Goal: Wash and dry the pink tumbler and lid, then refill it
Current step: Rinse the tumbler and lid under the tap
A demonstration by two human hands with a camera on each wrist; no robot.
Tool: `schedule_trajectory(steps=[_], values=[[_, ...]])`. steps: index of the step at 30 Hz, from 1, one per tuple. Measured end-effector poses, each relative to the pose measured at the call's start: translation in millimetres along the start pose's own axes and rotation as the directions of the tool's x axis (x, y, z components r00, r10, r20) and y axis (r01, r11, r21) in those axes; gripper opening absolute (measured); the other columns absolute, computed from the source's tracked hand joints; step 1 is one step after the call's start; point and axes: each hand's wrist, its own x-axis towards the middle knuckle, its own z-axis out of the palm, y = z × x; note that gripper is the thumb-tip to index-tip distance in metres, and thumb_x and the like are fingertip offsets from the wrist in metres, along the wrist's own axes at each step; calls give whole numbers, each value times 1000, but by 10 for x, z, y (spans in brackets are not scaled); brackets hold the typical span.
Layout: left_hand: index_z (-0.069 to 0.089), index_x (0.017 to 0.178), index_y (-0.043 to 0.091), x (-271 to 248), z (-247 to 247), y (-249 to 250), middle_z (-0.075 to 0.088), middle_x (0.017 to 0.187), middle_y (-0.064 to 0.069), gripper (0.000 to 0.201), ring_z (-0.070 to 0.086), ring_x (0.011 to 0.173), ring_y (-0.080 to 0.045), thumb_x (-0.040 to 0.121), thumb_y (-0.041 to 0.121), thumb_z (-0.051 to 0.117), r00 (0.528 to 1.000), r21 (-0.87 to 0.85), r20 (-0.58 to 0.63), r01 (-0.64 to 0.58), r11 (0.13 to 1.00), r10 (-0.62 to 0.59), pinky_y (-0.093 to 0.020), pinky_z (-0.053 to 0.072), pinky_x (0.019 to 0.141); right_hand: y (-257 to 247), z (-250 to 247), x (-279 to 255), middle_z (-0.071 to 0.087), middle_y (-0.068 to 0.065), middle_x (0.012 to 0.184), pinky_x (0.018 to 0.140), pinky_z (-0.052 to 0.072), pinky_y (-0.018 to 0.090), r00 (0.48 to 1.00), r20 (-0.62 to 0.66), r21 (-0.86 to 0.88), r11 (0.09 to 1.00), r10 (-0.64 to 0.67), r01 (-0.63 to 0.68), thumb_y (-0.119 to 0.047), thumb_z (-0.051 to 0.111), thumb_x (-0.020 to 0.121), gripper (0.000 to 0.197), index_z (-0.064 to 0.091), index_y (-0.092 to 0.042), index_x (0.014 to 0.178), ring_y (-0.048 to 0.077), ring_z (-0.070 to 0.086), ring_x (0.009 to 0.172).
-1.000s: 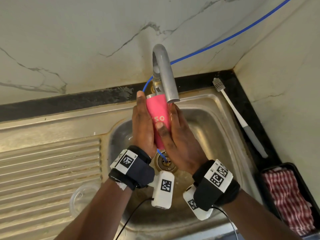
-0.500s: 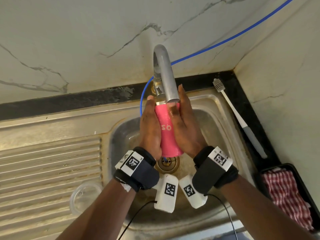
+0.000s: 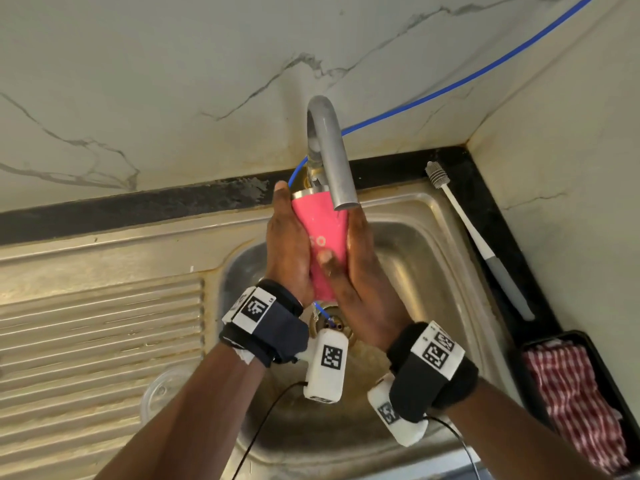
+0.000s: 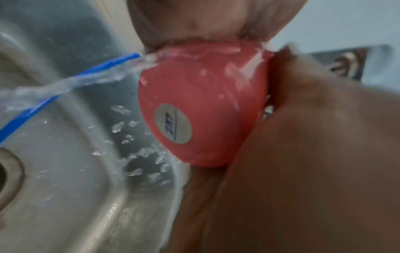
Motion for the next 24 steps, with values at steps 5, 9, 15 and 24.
schedule_trajectory(steps=[5, 9, 15, 24], values=[[71, 106, 14, -74, 17, -135, 69, 85, -17, 69, 70, 83, -33, 98, 77, 44, 999, 48, 26, 38, 998, -39, -50, 62, 92, 20, -166, 188, 23, 2, 170, 111, 50, 52, 993, 25, 106, 987, 117, -119, -81, 40, 91, 83, -3, -52, 157, 26, 45, 146], [69, 117, 13, -87, 45, -80, 67, 91, -19, 66, 68, 84, -32, 104, 71, 41, 997, 19, 42, 59, 998, -60, -42, 60, 81, -11, -148, 205, 29, 3, 166, 110, 50, 51, 993, -24, 132, 985, 118, -114, -88, 39, 85, 86, 2, -54, 155, 24, 46, 144], [60, 145, 2, -70, -41, -21, 66, 111, -24, 92, 66, 99, -35, 99, 79, 39, 976, -41, 172, 140, 989, -131, -49, 56, 97, 71, -107, 125, 28, 1, 165, 107, 53, 49, 999, 23, 89, 995, 40, -42, -65, 53, 95, 93, -5, -39, 163, 19, 47, 143], [70, 131, 13, -67, -2, -64, 80, 106, -18, 75, 78, 102, -32, 107, 71, 30, 990, 85, 133, 41, 996, -52, -47, 64, 93, 44, -225, 338, 59, 8, 107, 70, 58, 36, 991, -130, -166, 986, -37, 15, -64, 53, 93, 52, 39, -20, 117, 14, 65, 84]])
